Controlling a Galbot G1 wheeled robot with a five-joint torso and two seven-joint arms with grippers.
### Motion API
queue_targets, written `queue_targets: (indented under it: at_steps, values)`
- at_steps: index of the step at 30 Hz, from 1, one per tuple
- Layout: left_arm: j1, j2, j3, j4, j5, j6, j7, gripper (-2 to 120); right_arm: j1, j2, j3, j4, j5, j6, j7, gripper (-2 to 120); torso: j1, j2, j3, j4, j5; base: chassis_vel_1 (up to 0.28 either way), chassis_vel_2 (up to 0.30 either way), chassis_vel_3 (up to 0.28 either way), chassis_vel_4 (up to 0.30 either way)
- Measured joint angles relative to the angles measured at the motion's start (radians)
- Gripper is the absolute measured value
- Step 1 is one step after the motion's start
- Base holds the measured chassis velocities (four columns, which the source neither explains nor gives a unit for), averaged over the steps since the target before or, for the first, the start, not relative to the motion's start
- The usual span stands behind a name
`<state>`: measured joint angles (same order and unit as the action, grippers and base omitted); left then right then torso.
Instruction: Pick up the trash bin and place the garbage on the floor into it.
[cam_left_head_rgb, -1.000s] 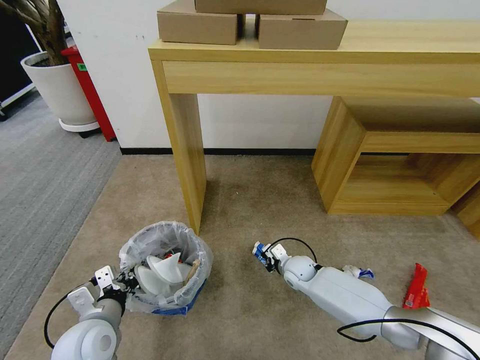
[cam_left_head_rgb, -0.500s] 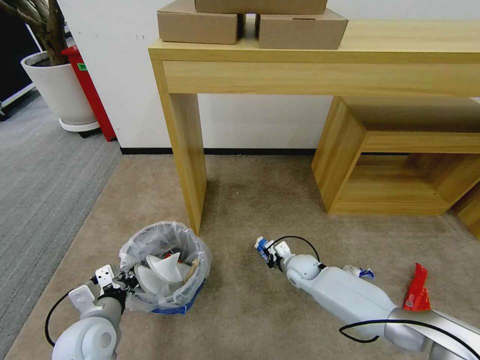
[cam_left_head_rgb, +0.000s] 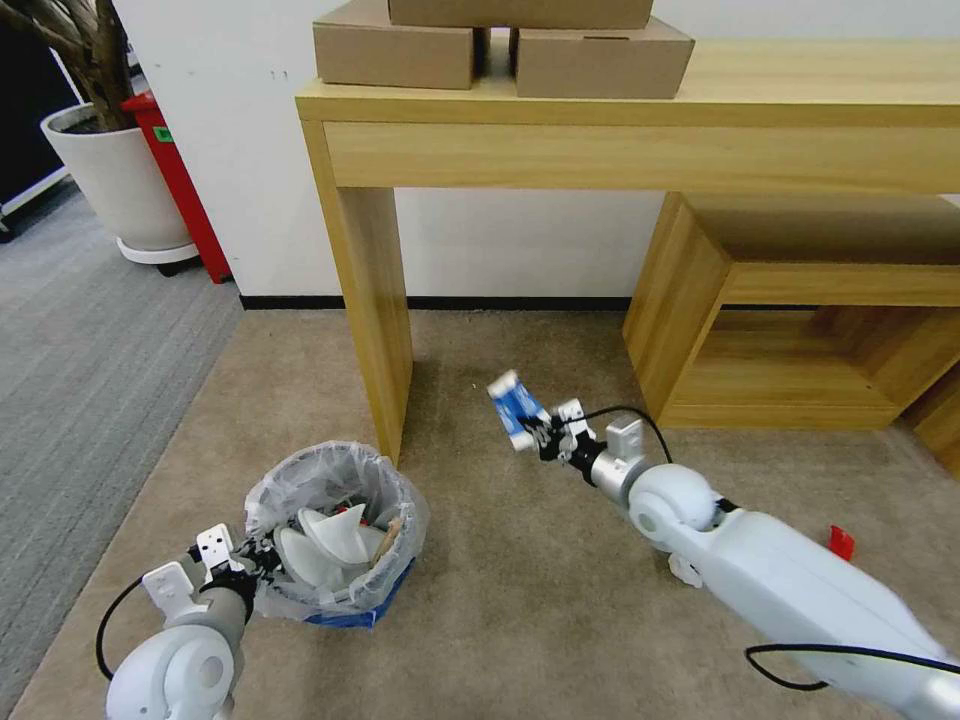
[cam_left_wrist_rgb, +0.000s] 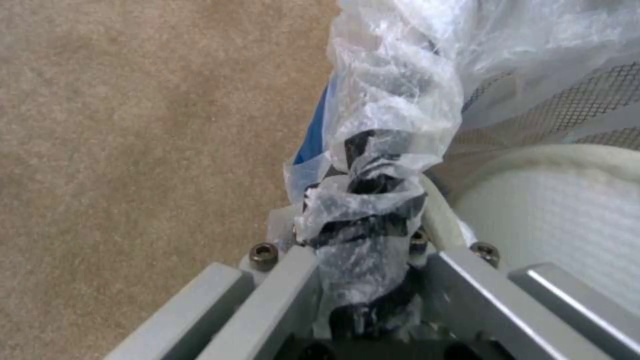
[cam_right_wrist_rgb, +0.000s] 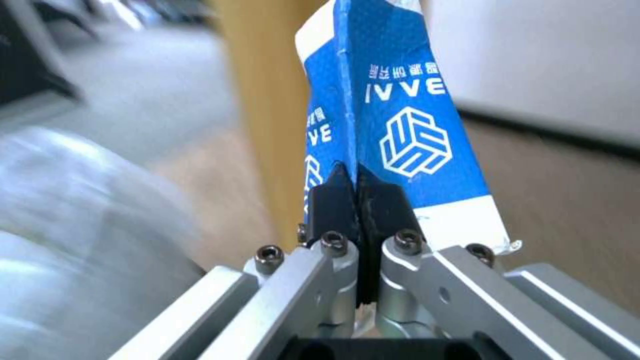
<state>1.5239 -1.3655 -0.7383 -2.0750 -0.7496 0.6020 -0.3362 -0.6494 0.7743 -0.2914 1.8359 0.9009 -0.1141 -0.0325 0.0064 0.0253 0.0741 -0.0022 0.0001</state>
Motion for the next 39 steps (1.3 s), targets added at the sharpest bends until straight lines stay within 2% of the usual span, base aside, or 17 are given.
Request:
queue_targets:
  at_steps: [6,9,13,15,18,21,24,32,39]
  values:
    - [0.003,0.012,0.0,-0.028,-0.032,0.021,-0.019,0,0.04,-0.026,-0.027,0.082,0.043,0.064,-0.06,0,0.0,0.0,0.0,0.0,-0.0001,0.0,0.0,0.0,0.0]
    - [0.013,0.025,-0.004,-0.045,-0.042,0.027,-0.027,0,0.092,-0.017,-0.09,0.107,0.116,0.166,-0.155,0,0.0,0.0,0.0,0.0001,-0.0001,0.0,0.0,0.0,0.0]
    - [0.018,0.027,-0.01,-0.058,-0.046,0.028,-0.029,0,0.127,0.005,-0.154,0.133,0.17,0.193,-0.178,0,0.0,0.0,0.0,0.0001,-0.0001,0.0,0.0,0.0,0.0]
    - [0.02,0.027,-0.012,-0.063,-0.047,0.028,-0.03,0,0.145,0.013,-0.192,0.149,0.185,0.196,-0.178,0,0.0,0.0,0.0,0.0001,-0.0001,0.0,0.0,0.0,0.0]
    - [0.026,0.022,-0.014,-0.083,-0.047,0.029,-0.031,0,0.214,0.033,-0.335,0.168,0.198,0.182,-0.137,0,0.0,0.0,0.0,0.0001,-0.0002,0.0,0.0,0.0,0.0]
    - [0.026,0.02,-0.014,-0.086,-0.047,0.029,-0.031,0,0.23,0.038,-0.361,0.166,0.198,0.177,-0.127,0,0.0,0.0,0.0,0.0002,-0.0002,0.0,0.0,0.0,0.0]
    - [0.03,0.005,-0.012,-0.1,-0.045,0.03,-0.031,0,0.297,0.064,-0.463,0.115,0.188,0.169,-0.093,0,0.0,0.0,0.0,0.0001,-0.0001,0.0,0.0,0.0,0.0]
    - [0.034,-0.013,-0.008,-0.111,-0.037,0.03,-0.031,0,0.35,0.101,-0.56,0.059,0.173,0.158,-0.058,0,0.0,0.0,0.0,0.0,-0.0001,0.0,0.0,0.0,0.0]
    - [0.04,-0.034,-0.008,-0.121,-0.027,0.03,-0.029,0,0.389,0.164,-0.638,-0.01,0.142,0.142,-0.008,0,0.0,0.0,0.0,0.0,-0.0001,0.0,0.0,0.0,0.0]
